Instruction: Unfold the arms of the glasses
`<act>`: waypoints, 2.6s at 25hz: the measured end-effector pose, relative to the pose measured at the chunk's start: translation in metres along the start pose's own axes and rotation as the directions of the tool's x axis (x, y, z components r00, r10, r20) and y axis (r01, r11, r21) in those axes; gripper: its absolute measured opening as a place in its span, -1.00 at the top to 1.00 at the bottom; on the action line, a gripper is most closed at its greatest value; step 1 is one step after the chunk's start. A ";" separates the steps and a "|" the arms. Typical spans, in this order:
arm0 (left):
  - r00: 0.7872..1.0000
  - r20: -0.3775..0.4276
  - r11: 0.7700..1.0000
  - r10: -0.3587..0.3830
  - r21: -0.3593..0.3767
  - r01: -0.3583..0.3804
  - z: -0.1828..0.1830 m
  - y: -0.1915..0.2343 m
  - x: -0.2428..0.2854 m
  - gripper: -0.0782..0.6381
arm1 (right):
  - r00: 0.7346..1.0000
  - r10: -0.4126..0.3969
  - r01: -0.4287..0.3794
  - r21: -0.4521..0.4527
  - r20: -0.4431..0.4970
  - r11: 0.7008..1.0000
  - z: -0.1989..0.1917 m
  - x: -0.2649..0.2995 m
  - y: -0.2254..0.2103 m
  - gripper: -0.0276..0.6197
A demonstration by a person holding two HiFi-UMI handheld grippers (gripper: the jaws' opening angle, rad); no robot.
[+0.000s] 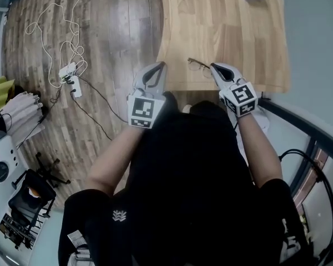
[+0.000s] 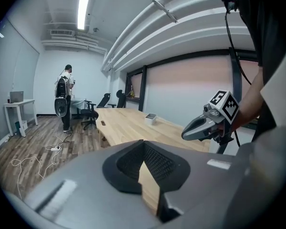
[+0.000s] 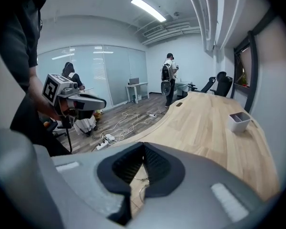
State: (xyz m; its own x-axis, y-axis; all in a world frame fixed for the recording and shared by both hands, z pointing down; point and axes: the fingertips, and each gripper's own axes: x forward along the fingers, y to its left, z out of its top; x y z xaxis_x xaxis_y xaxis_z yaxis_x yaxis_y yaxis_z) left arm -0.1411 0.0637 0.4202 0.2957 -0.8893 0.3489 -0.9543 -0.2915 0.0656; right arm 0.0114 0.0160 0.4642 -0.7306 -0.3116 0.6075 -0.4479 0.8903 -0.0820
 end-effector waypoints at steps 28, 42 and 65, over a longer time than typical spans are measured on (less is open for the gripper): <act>0.981 -0.196 0.997 0.011 -0.077 -0.027 -0.063 -0.016 0.078 0.76 | 0.910 0.245 -0.333 -0.238 -0.334 0.913 -0.081 0.101 -0.006 0.76; 0.973 -0.180 0.980 -0.147 -0.158 0.119 -0.069 -0.042 0.103 0.65 | 0.925 0.319 -0.372 -0.315 -0.206 0.873 -0.052 0.082 0.000 0.87; 0.916 -0.140 0.923 -0.377 -0.139 0.358 -0.045 -0.107 0.139 0.51 | 0.966 0.257 -0.244 -0.418 -0.025 0.875 -0.024 0.039 -0.024 0.87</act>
State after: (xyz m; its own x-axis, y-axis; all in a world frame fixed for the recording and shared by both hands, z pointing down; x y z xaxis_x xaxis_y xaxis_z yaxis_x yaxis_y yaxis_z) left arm -0.0004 -0.0127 0.5034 0.6241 -0.6553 0.4255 -0.7810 -0.5390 0.3155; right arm 0.0060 -0.0092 0.5090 -0.8079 -0.0637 0.5859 0.0014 0.9939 0.1100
